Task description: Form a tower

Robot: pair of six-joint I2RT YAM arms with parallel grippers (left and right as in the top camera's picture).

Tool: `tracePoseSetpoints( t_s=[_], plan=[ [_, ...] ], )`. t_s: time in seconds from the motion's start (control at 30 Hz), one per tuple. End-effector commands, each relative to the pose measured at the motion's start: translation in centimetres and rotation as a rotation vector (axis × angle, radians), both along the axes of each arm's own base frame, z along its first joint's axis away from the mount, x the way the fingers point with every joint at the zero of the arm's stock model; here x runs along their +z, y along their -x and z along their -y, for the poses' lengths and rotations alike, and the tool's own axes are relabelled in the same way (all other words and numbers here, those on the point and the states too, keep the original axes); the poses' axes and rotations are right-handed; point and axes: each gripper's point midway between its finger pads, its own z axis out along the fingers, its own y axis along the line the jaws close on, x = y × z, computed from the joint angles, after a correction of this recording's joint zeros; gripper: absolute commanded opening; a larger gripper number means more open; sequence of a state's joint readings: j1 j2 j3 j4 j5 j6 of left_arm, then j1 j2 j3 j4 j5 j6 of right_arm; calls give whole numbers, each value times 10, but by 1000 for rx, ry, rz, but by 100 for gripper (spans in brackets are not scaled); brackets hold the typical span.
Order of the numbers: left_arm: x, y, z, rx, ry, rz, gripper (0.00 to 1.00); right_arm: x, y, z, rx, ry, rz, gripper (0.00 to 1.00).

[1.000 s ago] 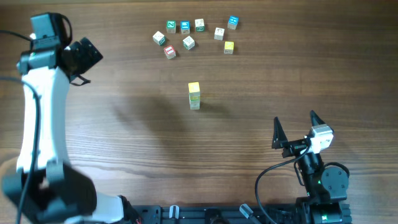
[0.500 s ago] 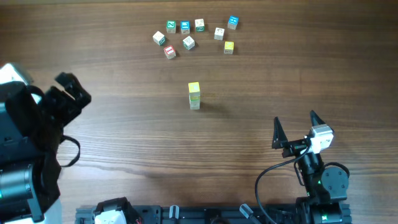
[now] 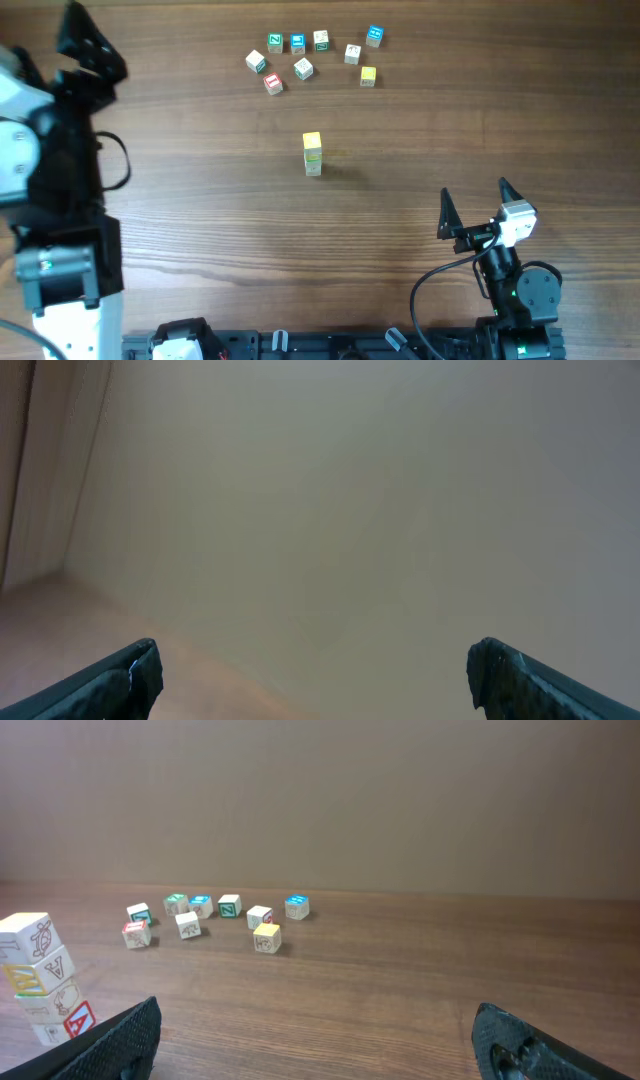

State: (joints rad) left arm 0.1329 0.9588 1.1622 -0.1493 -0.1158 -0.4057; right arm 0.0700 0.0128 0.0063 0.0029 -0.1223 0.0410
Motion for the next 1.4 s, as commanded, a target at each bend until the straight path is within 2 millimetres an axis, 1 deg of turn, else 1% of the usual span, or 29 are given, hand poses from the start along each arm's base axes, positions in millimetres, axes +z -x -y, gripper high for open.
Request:
tracePoseSetpoints(
  t_s=[0.0,0.03,0.07,0.1,0.13,0.3,0.4,0.47,0.53,0.6,0.63,0.7,0.87,0.93,1.07,1.17,1.27,1.33,1.37],
  plan=[
    [-20,12,2,4,-4,-3,100,2,0,4,-23,-14,8,100],
    [-13,19,3,5,-13,67,100,2,0,4,-23,-14,8,100],
    [-2,27,4,5,-25,163,100,2,0,4,-24,-14,9,100],
    [-1,33,4,5,-31,210,100,2,0,4,-24,-14,8,100],
    [-6,38,5,5,-32,222,100,2,0,4,-23,-14,8,100],
    [-50,65,9,5,-33,222,100,2,0,4,-23,-15,8,100],
    [-84,77,11,3,-31,211,100,2,0,4,-24,-14,8,100],
    [-118,85,20,-30,-26,199,100,2,0,4,-24,-14,8,100],
    [-143,88,34,-85,-20,190,100,2,0,4,-23,-14,8,100],
    [-159,91,49,-146,-14,192,100,2,0,4,-23,-15,8,100],
    [-164,92,56,-175,-11,195,100,2,0,4,-24,-14,8,100],
    [-167,96,66,-217,-8,219,100,2,0,4,-24,-14,8,100],
    [-165,108,67,-224,-7,281,100,2,0,4,-23,-14,8,100],
    [-167,111,66,-224,-7,298,100,2,0,4,-24,-14,8,100],
    [-182,106,64,-213,-9,260,100,2,0,4,-24,-14,9,100],
    [-187,104,64,-213,-8,247,100,2,0,4,-23,-14,8,100],
    [-217,96,63,-207,-8,171,100,2,0,4,-23,-14,9,100],
    [-243,91,63,-202,-7,80,100,2,0,4,-24,-14,8,100],
    [-248,90,63,-202,-6,63,100,2,0,4,-24,-14,9,100]
  ],
)
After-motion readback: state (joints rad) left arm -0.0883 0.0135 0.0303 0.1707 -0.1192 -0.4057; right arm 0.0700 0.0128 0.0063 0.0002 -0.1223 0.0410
